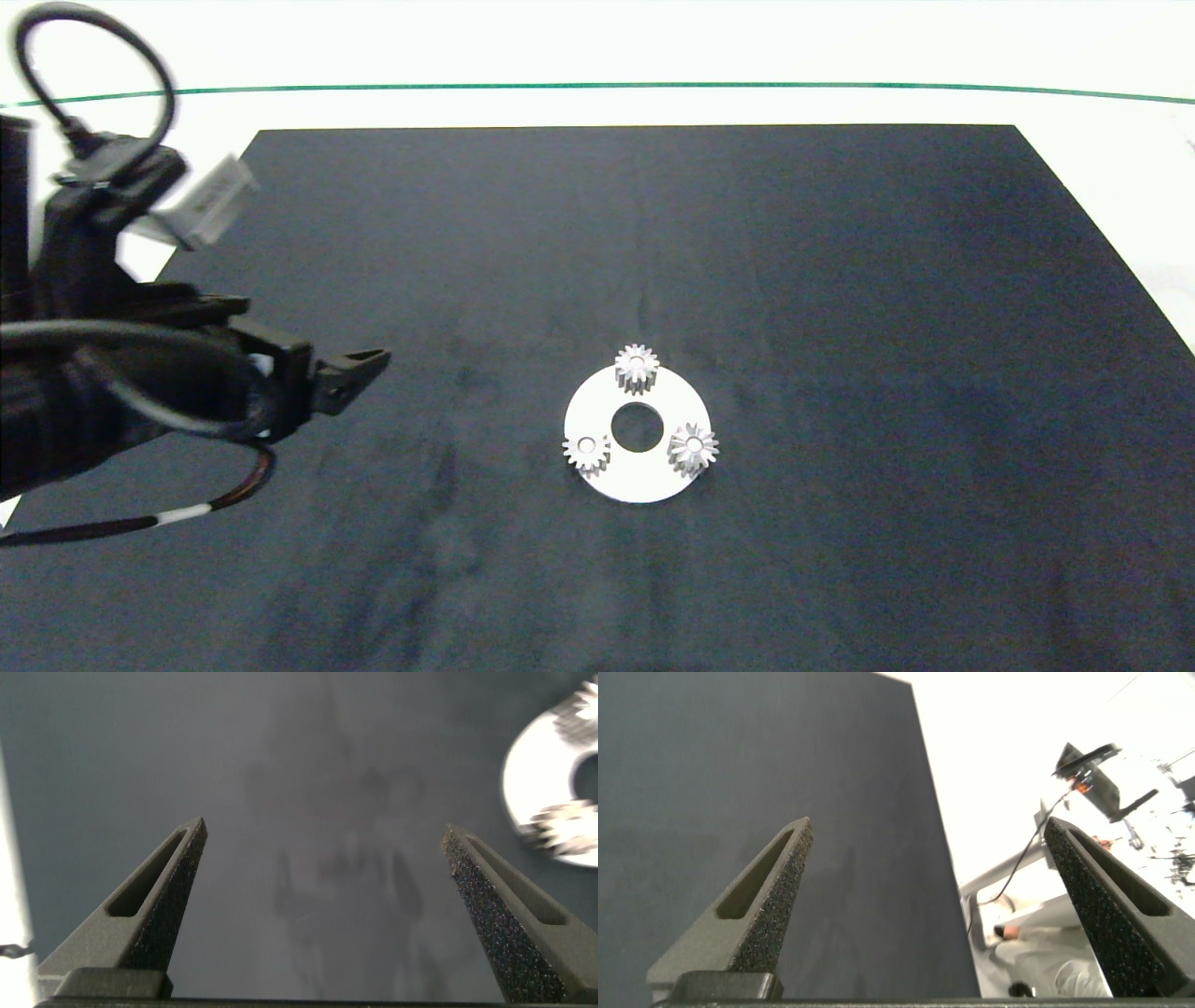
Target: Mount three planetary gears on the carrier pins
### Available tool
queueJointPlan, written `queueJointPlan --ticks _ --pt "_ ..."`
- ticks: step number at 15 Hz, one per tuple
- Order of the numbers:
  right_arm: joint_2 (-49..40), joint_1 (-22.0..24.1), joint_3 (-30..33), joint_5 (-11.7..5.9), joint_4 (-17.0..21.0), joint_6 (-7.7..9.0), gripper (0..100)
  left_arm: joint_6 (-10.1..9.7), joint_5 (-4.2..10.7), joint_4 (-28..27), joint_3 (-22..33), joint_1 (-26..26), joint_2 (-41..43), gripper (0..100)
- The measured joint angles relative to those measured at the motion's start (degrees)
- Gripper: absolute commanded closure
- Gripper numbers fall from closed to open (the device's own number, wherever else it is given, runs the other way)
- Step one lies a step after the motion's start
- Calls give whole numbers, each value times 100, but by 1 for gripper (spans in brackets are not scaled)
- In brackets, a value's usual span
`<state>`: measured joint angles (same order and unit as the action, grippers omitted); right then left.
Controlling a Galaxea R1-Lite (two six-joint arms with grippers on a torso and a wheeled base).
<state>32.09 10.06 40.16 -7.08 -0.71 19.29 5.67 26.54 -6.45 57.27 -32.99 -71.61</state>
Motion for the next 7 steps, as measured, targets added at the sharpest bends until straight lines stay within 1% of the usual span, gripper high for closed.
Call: queueJointPlan --ticks 2,4,5,7 --pt "-568 27 -226 12 50 -49 0 168 24 389 -763 507 1051 0" --pt "-1164 5 -474 33 230 -127 0 299 35 555 -1226 1185 2053 0" --pt "-1451 -113 -571 33 451 -197 0 339 38 590 -1438 1574 2575 0" --pt "-1941 -618 -680 15 969 -293 0 463 33 631 -1852 2061 3515 0"
